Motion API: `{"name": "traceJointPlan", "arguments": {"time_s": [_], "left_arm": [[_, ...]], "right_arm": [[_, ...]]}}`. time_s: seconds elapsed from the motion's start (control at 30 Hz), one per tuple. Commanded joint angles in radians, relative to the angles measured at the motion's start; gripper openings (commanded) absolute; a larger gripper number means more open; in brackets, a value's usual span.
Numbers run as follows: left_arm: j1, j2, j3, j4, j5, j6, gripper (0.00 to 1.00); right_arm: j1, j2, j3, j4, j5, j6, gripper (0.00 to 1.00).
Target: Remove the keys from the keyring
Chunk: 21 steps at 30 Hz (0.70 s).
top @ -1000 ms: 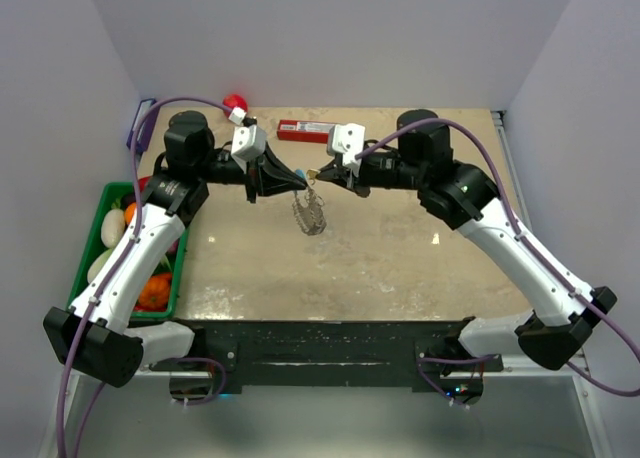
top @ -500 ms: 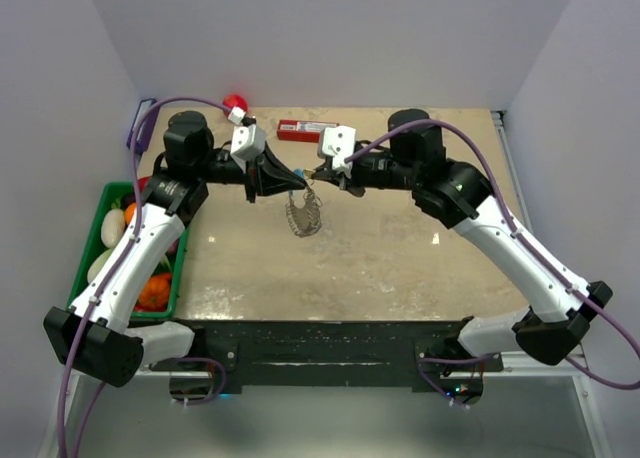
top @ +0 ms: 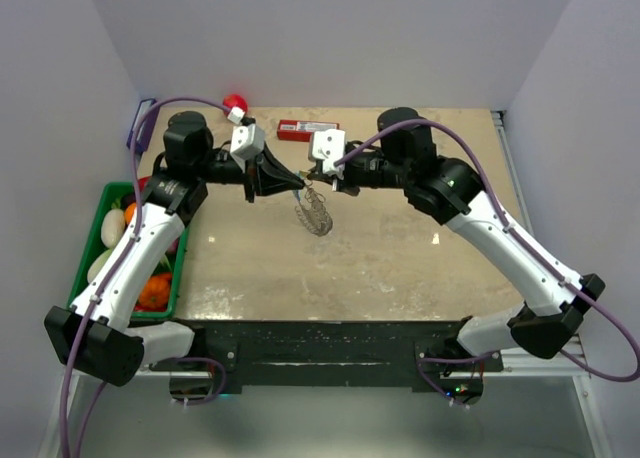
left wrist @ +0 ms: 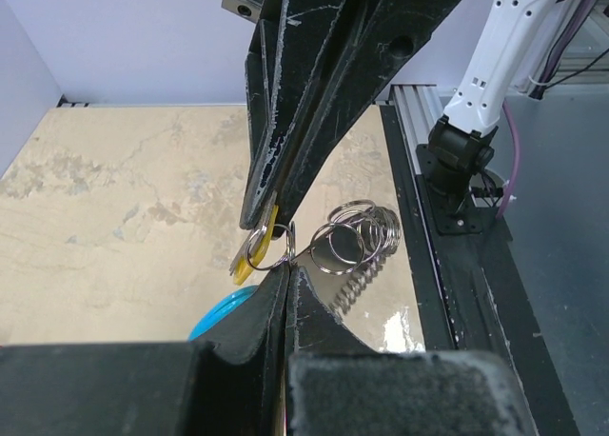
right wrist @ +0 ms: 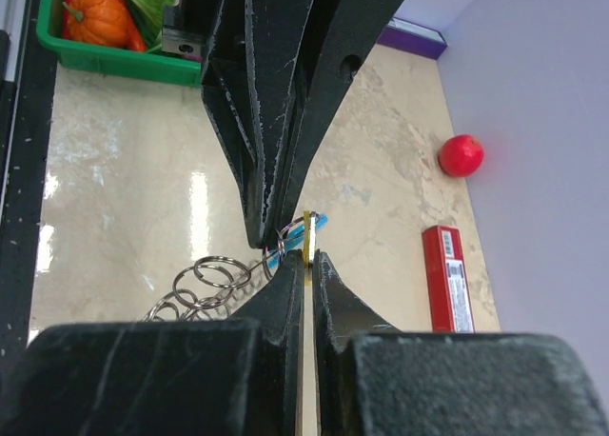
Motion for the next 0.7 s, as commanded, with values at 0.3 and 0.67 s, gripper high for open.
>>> {"name": "traceJointPlan", "arguments": {"time_s": [0.3,0.67], "left_arm": [[-0.004,-0.012,-0.002,0.057,0.061,-0.018,0.00],[-0.004,-0.017,-0.005,0.068,0.101,-0.032,0.00]], "right_arm": [[0.015,0.026,0.065,-0.005,-0.004,-0.074,0.05],[0.017,0.018,-0.003,0.026,0.024,-0.084,0.43]]}}
